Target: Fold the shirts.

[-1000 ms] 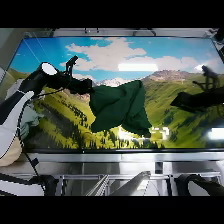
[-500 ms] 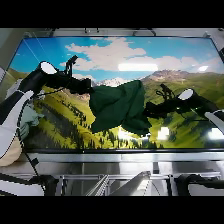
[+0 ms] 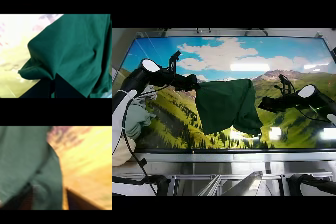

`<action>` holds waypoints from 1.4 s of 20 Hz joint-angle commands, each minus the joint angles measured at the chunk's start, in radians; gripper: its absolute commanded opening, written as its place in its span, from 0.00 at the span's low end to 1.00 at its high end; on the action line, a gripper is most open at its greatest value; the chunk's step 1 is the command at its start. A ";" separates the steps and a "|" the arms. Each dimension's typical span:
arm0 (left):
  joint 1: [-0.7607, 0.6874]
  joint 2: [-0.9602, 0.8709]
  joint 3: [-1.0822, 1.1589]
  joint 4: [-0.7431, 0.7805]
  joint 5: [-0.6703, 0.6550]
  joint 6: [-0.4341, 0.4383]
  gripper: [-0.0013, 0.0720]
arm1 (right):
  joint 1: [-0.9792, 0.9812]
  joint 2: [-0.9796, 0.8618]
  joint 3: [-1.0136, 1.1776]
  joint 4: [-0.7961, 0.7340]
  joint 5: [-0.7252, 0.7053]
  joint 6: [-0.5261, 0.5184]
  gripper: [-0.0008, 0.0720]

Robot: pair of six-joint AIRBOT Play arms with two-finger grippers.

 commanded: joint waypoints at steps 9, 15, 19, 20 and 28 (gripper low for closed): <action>-0.011 0.003 -0.108 -0.001 0.016 0.002 0.04 | 0.094 -0.221 0.000 0.184 0.010 -0.049 0.69; 0.031 0.008 0.015 0.000 -0.045 0.001 0.04 | 0.087 -0.105 0.000 0.206 -0.029 -0.120 0.04; 0.085 0.121 0.186 0.000 -0.046 0.001 0.04 | -0.053 0.236 0.024 0.143 -0.026 -0.103 0.04; 0.098 0.163 0.229 0.000 -0.036 0.001 0.04 | -0.110 0.339 0.051 0.134 -0.019 -0.082 0.04; 0.096 0.512 0.606 0.000 -0.035 0.012 0.04 | -0.381 0.792 0.469 -0.071 0.233 0.022 0.04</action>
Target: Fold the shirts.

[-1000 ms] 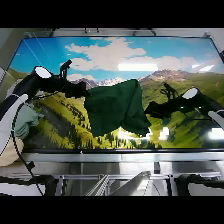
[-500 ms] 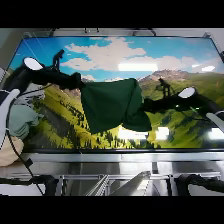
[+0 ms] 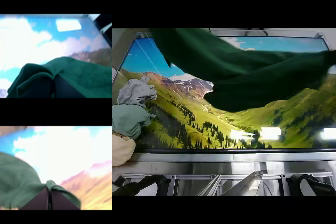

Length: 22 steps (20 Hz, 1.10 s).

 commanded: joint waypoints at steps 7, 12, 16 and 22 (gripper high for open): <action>-0.087 0.369 0.073 0.222 0.047 -0.058 0.04 | -0.064 0.115 0.414 -0.221 0.172 0.193 0.04; -0.183 0.287 -0.256 0.457 0.018 -0.246 0.04 | -0.056 -0.089 0.423 -0.043 0.203 0.222 0.04; -0.207 -0.045 -0.393 0.464 0.046 -0.264 0.04 | 0.075 -0.397 0.423 -0.091 0.195 0.220 0.04; -0.097 -0.642 -0.073 0.194 -0.210 -0.301 0.85 | 0.189 -0.901 0.475 -0.079 0.043 0.232 0.72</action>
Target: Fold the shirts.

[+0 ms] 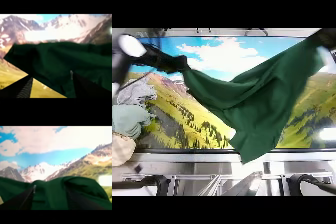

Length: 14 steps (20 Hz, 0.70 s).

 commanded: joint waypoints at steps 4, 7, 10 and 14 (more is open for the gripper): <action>0.145 -0.296 0.302 -0.287 -0.226 -0.014 0.92 | -0.009 -0.180 0.037 0.071 -0.045 -0.030 0.71; 0.168 -0.196 0.269 -0.106 -0.172 -0.016 0.92 | -0.017 -0.072 0.030 -0.046 0.032 -0.056 0.70; 0.176 -0.091 0.101 -0.003 -0.100 -0.017 0.90 | -0.019 0.075 -0.058 -0.130 0.113 -0.072 0.68; 0.191 -0.013 -0.212 -0.010 0.055 -0.037 0.90 | -0.019 0.285 -0.259 -0.146 0.123 -0.070 0.68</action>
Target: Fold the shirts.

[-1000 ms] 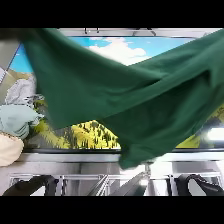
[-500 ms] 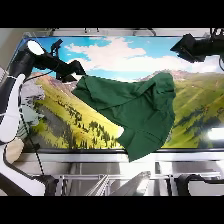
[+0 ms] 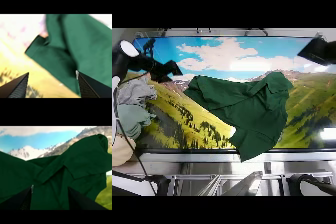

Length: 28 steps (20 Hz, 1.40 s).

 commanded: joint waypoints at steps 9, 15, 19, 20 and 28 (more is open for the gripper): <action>-0.094 -0.104 -0.275 -0.126 0.310 0.005 0.90 | 0.000 0.336 -0.331 -0.036 0.040 0.063 0.68; -0.141 -0.234 -0.086 -0.117 0.230 -0.049 0.78 | -0.001 0.342 -0.331 -0.037 0.056 0.069 0.68; -0.119 -0.216 -0.070 -0.093 0.217 -0.047 0.04 | -0.077 0.342 -0.344 -0.040 0.114 0.066 0.68; -0.116 -0.198 -0.070 -0.072 0.216 -0.047 0.04 | -0.129 0.346 -0.363 -0.040 0.133 0.065 0.69; -0.121 -0.100 -0.071 0.067 0.169 -0.011 0.04 | -0.362 0.353 -0.780 -0.012 0.130 0.046 0.68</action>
